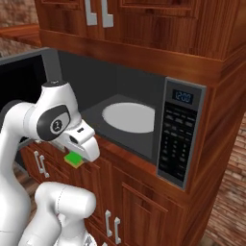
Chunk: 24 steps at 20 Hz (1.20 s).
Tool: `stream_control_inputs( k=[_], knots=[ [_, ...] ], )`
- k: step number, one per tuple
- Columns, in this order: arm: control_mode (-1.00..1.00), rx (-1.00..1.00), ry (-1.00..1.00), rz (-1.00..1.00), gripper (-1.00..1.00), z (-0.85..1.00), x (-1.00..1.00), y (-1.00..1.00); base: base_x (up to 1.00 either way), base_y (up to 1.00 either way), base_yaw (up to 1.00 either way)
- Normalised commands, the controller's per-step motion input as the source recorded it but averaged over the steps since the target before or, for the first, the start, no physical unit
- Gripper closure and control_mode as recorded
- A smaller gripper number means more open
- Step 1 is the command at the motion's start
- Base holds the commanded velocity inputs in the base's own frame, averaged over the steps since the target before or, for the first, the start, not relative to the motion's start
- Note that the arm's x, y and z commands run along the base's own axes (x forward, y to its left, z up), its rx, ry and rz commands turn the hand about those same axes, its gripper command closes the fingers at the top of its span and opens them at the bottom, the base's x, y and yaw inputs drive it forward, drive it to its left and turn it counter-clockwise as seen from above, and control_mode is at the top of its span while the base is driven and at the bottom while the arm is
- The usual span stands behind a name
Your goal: Place the sponge inside the microwave to prepare for sanitizing.
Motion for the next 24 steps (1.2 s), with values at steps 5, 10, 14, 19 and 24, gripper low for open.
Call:
stream_control_inputs(
  k=[5,10,14,19,24],
  knots=[
    [1.0,0.0,0.0,0.0,1.0,0.0,0.0,0.0,0.03,0.0,0.02],
    [1.0,0.0,0.0,0.0,1.0,0.0,0.0,0.0,0.06,0.0,0.02],
    [1.0,0.0,0.0,0.0,1.0,0.0,0.0,0.0,0.01,0.0,0.0],
    [-1.0,0.0,-0.01,0.0,1.0,0.0,0.0,0.0,0.0,0.0,0.0],
    [-1.0,-0.03,-0.15,0.0,1.0,0.06,0.0,-0.02,0.0,0.0,0.0]
  ],
)
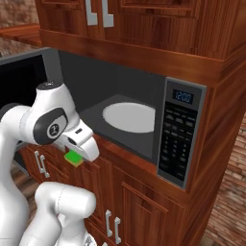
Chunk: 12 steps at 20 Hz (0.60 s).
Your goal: Place the sponge inside the microwave to prepare for sanitizing.
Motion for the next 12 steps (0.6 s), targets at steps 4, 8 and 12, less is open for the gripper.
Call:
stream_control_inputs(
  k=[4,8,12],
  knots=[
    [-1.0,-0.07,-0.17,0.0,1.0,0.29,0.01,-0.08,0.0,0.0,0.0],
    [-1.0,-0.04,-0.01,-0.06,1.0,0.66,0.0,-0.16,0.0,0.0,0.0],
    [-1.0,0.0,0.0,-0.09,1.0,0.72,0.05,-0.03,0.0,0.0,0.0]
  ],
)
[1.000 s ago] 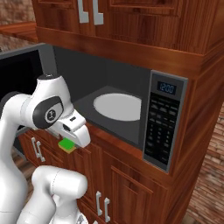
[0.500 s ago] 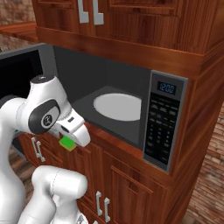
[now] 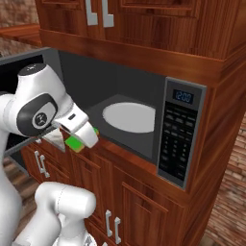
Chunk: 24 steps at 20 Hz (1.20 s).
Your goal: Place the sponge inside the microwave to prepare for sanitizing.
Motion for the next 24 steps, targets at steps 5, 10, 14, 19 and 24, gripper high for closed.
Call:
stream_control_inputs(
  k=[5,10,14,19,24],
  knots=[
    [-1.0,-0.04,-0.21,-0.03,1.0,0.05,0.35,-0.04,0.0,0.0,0.0],
    [-1.0,-0.12,-0.21,0.0,1.0,-0.23,0.26,0.0,0.0,0.0,0.0],
    [-1.0,-0.16,-0.2,-0.01,1.0,-0.2,0.04,0.0,0.0,0.0,0.0],
    [-1.0,-0.04,-0.04,0.0,1.0,0.15,0.0,0.0,0.0,0.0,0.0],
    [-1.0,0.0,0.03,0.0,1.0,0.06,0.29,0.0,0.0,0.0,0.0]
  ],
)
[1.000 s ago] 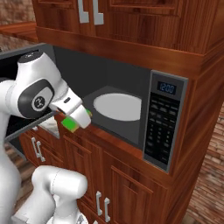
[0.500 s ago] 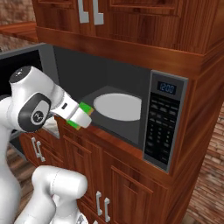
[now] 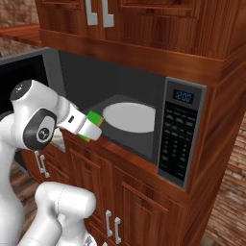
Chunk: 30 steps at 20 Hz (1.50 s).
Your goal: Place the sponge inside the microwave to prepare for sanitizing.
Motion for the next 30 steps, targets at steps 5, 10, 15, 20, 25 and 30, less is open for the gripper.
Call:
stream_control_inputs(
  k=[5,10,15,20,25,30],
  knots=[
    [-1.0,-0.07,0.0,0.0,1.0,0.0,0.44,0.0,0.0,0.0,0.0],
    [-1.0,-0.05,0.02,0.0,1.0,0.0,0.62,-0.07,0.0,0.0,0.0],
    [-1.0,-0.01,0.01,0.0,1.0,-0.12,0.6,-0.19,0.0,0.0,0.0],
    [-1.0,0.0,0.0,0.0,1.0,-0.07,0.54,-0.26,0.0,0.0,0.0],
    [-1.0,0.0,0.0,0.0,1.0,-0.23,0.6,-0.18,0.0,0.0,0.0],
    [-1.0,0.0,0.0,0.0,1.0,-0.36,0.45,-0.02,0.0,0.0,0.0]
  ],
)
